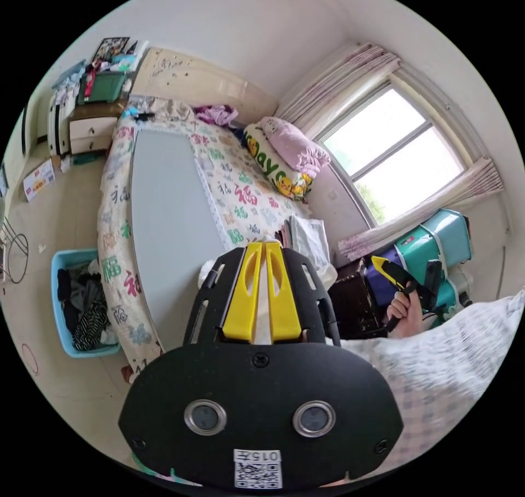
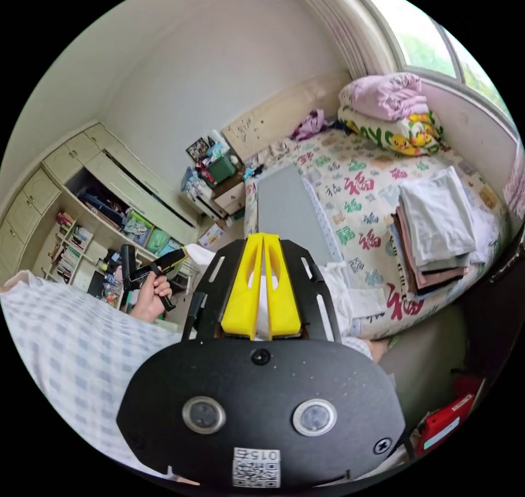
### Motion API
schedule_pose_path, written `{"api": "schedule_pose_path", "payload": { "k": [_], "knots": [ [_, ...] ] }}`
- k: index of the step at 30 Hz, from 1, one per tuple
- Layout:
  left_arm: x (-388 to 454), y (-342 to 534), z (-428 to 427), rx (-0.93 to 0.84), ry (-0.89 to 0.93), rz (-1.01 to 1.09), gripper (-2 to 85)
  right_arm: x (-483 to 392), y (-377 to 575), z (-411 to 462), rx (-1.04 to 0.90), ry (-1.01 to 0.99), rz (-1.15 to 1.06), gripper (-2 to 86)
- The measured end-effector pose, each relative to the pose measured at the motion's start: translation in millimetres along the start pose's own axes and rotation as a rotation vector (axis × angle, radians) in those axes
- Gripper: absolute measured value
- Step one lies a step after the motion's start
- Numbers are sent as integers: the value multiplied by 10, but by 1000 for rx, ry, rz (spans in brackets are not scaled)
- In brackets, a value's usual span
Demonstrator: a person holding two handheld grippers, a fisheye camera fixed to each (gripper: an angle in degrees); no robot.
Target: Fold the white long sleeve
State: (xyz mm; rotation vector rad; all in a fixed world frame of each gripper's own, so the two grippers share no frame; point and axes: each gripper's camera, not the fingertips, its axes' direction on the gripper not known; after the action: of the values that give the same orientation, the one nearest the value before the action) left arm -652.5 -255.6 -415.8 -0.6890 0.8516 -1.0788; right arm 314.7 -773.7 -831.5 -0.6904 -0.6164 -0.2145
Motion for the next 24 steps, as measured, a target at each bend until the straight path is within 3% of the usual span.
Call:
{"api": "schedule_pose_path", "payload": {
  "k": [2,7,15,24],
  "knots": [
    [43,-138,-87,44,53,6,-8,13,-164,-177,2,30,-61,0],
    [376,-324,-139,48,92,93,-8,79,-257,132,-224,-11,-135,39],
    [1007,-500,11,-15,224,218,-8,60,137,1198,-511,-341,-52,110],
    [2180,-836,360,-173,375,524,-7,114,-23,1389,-521,-412,-85,98]
  ]
}}
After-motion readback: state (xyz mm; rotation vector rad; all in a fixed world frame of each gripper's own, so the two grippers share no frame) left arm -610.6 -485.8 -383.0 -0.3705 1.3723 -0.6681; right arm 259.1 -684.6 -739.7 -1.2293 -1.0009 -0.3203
